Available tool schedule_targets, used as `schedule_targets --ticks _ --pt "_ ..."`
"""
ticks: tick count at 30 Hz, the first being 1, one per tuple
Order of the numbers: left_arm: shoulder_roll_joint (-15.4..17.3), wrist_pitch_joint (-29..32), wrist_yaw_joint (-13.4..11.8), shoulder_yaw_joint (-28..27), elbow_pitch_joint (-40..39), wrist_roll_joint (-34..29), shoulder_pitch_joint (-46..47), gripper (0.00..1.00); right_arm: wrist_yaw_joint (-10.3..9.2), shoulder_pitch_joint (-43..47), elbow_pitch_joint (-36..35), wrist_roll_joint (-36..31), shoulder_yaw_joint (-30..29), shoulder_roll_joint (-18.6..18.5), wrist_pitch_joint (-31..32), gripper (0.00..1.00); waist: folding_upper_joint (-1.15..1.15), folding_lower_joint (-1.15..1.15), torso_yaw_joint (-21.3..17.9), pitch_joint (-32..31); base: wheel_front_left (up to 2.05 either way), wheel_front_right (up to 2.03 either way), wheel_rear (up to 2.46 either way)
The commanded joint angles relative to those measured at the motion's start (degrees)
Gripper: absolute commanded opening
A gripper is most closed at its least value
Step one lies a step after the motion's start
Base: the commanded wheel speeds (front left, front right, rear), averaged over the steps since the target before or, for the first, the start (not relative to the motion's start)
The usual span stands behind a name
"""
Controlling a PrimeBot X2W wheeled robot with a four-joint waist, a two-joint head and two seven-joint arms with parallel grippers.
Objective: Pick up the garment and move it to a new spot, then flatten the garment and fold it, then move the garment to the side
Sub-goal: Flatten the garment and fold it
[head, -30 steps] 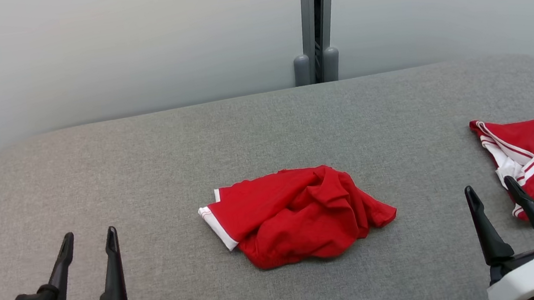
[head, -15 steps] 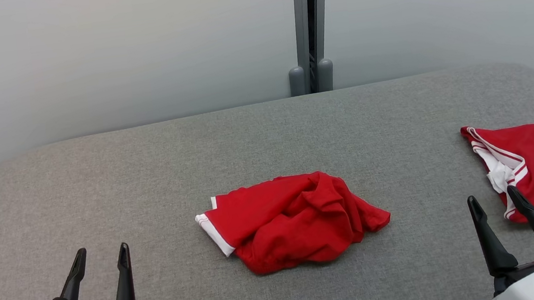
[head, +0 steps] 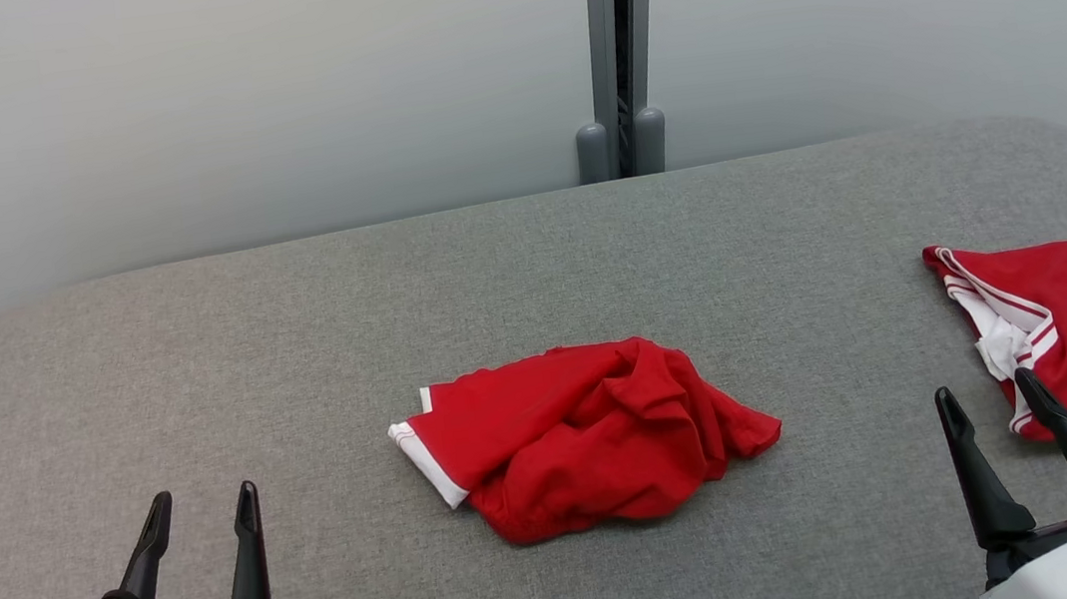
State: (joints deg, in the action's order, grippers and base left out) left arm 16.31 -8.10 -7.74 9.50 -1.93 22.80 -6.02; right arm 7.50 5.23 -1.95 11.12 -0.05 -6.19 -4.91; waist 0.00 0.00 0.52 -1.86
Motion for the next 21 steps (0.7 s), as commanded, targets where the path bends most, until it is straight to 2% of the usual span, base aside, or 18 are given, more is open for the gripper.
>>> schedule_targets --ticks 1,7,10,15,21 --pt "0.5 0.0 -0.4 -0.1 -0.3 0.1 0.7 1.00 -0.02 -0.2 0.0 0.3 -0.4 -0.1 -0.3 1.00 0.00 0.00 0.1 0.1 0.00 0.00 0.00" --pt "0.5 0.1 -0.5 0.1 -0.7 0.1 0.8 1.00 -0.02 -0.7 0.0 0.4 -0.3 -0.2 -0.1 1.00 0.00 0.00 0.4 0.2 0.00 0.00 0.00" --pt "0.7 0.2 -0.6 0.2 -1.1 0.1 1.6 1.00 -0.02 -3.9 -0.5 1.3 3.5 -1.9 1.3 1.00 0.00 0.00 1.1 1.1 0.00 0.00 0.00" --pt "0.5 0.1 0.3 1.2 -1.4 -0.4 5.1 1.00 -0.02 -12.8 0.8 5.2 14.7 -6.4 7.4 1.00 0.00 0.00 3.9 4.8 0.00 0.00 0.00" --pt "-0.2 -1.3 2.8 3.3 0.6 -0.8 11.3 1.00 -0.02 -28.6 6.2 11.9 30.6 -11.6 13.6 1.00 0.00 0.00 9.8 9.7 0.00 0.00 0.00"
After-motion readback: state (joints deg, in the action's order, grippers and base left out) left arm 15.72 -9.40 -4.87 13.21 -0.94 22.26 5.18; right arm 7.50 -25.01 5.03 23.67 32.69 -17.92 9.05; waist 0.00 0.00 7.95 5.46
